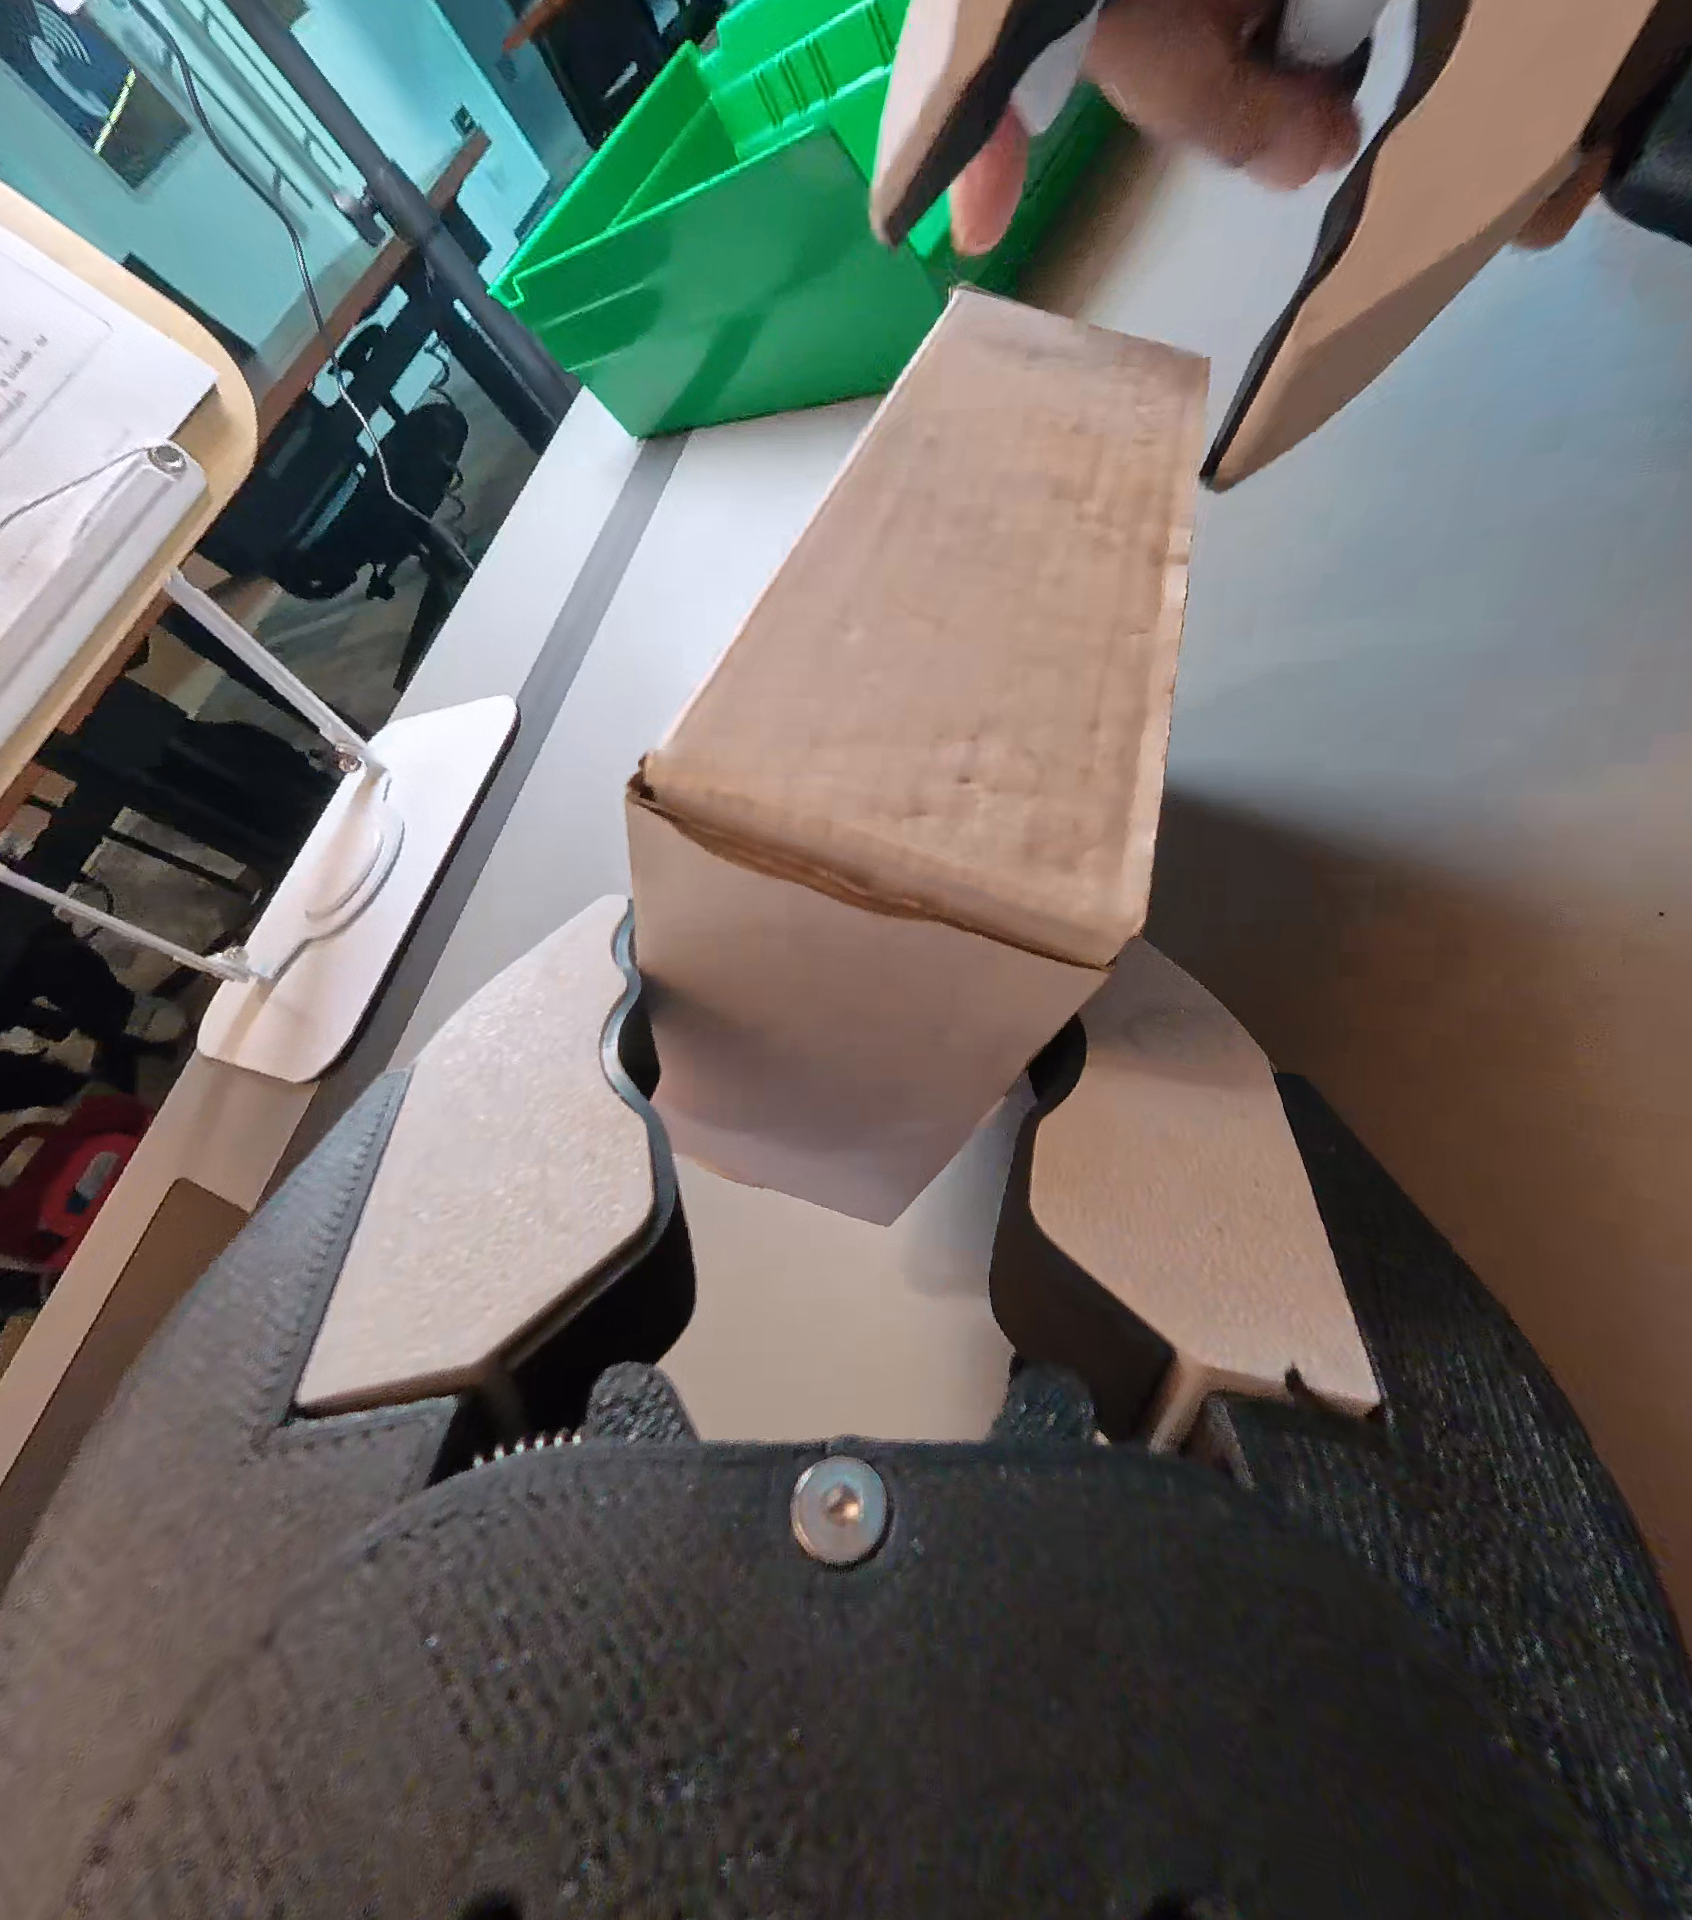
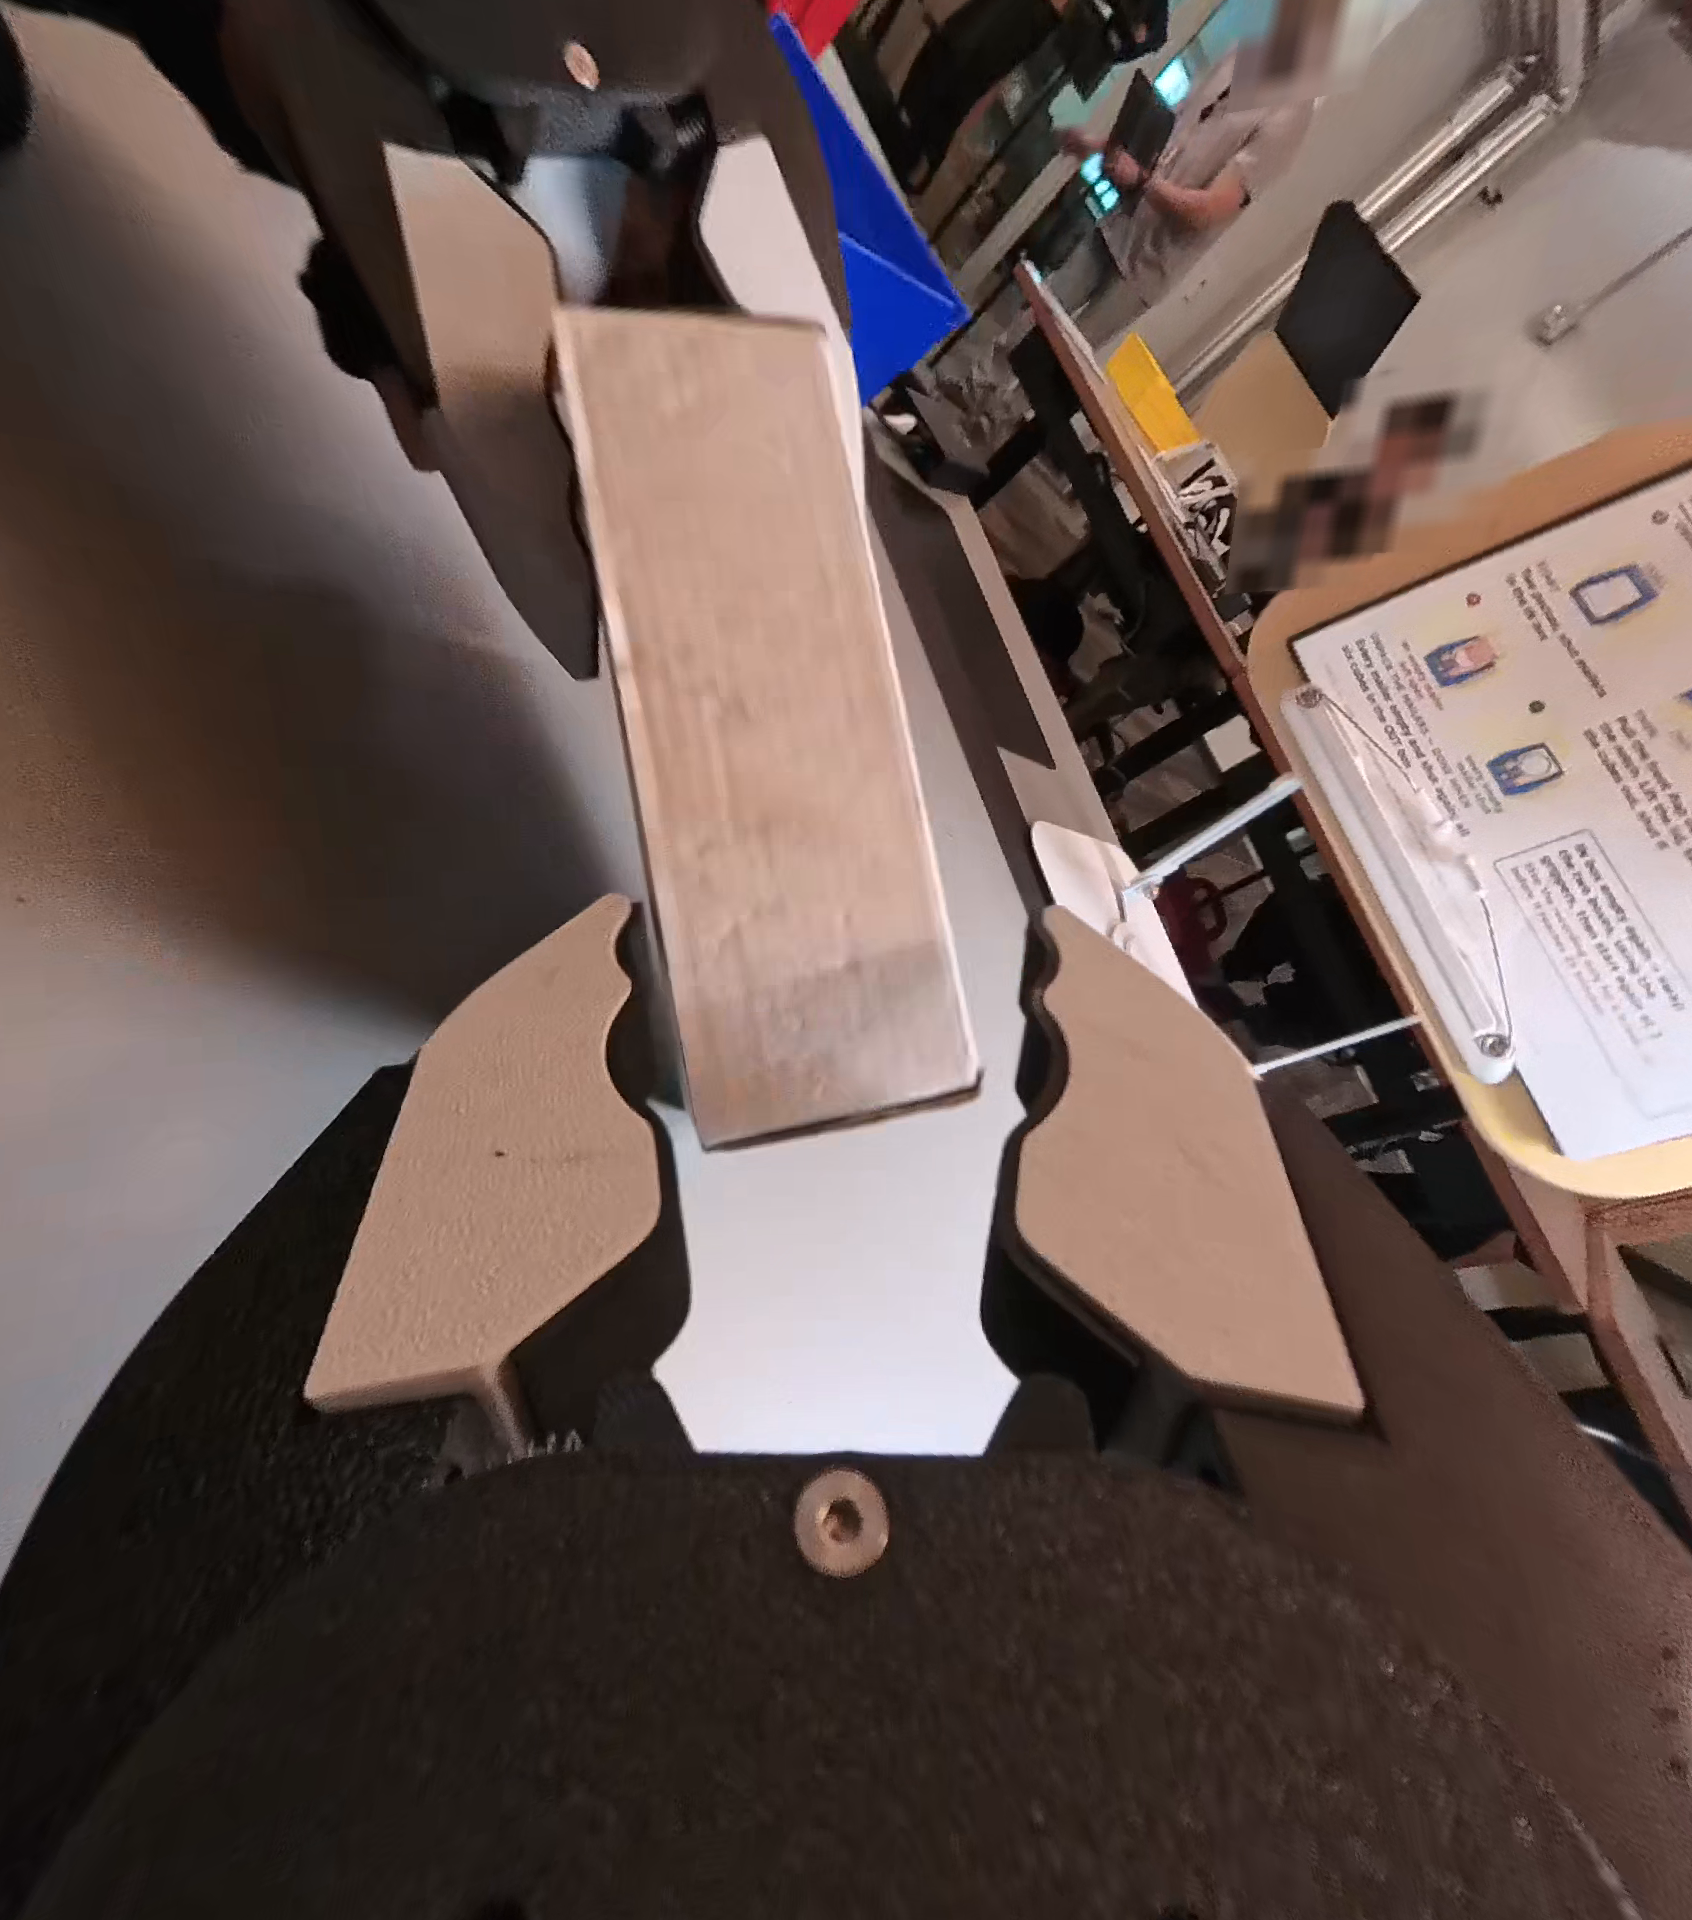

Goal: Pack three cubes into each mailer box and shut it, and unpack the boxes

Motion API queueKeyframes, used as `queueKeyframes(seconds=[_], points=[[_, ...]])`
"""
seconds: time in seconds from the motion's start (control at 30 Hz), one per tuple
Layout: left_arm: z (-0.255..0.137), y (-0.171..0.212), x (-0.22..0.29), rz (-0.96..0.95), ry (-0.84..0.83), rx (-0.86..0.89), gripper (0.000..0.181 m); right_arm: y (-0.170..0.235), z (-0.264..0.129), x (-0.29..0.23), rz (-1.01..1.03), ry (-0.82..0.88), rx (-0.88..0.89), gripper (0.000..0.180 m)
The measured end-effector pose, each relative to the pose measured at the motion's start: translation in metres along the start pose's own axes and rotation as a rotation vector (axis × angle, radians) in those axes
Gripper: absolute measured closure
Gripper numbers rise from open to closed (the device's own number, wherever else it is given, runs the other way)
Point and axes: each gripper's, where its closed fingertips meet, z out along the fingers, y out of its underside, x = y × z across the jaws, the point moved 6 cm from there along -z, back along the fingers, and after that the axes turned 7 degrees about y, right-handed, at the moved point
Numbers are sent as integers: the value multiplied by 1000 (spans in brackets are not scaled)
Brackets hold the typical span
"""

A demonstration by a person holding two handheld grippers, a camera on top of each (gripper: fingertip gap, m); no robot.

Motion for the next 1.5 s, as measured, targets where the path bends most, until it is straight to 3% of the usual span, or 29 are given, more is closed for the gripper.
queueKeyframes(seconds=[0.17, 0.33, 0.53, 0.63, 0.87, 1.13, 1.23, 1.33, 1.47, 1.5], points=[[3, -3, -1, -35, -1, -41, 110, -22, 4, -10, -221, -17, -104, 141], [0, 3, -6, -92, 18, -35, 110, -29, 12, -17, -332, -36, -187, 160], [1, 6, -5, -64, 26, -38, 114, -34, 15, -14, -413, -37, -252, 160], [0, 4, -5, -42, 17, -20, 115, -35, 12, -14, -440, -36, -250, 171], [-2, 1, -6, -26, 12, -10, 115, -41, 6, -9, -437, -25, -215, 178], [-3, 2, -3, -22, 38, -35, 115, -41, 5, -14, -520, 0, -206, 178], [-2, 5, -1, -75, 97, -36, 115, -40, 7, -19, -585, 61, -181, 168], [-2, 5, -1, -134, 140, -13, 115, -40, 6, -20, -558, 95, -157, 178], [0, 6, 2, -130, 142, -37, 116, -39, 10, -17, -514, 103, -229, 164], [-1, 5, 1, -138, 142, -28, 116, -39, 10, -18, -519, 104, -226, 169]])
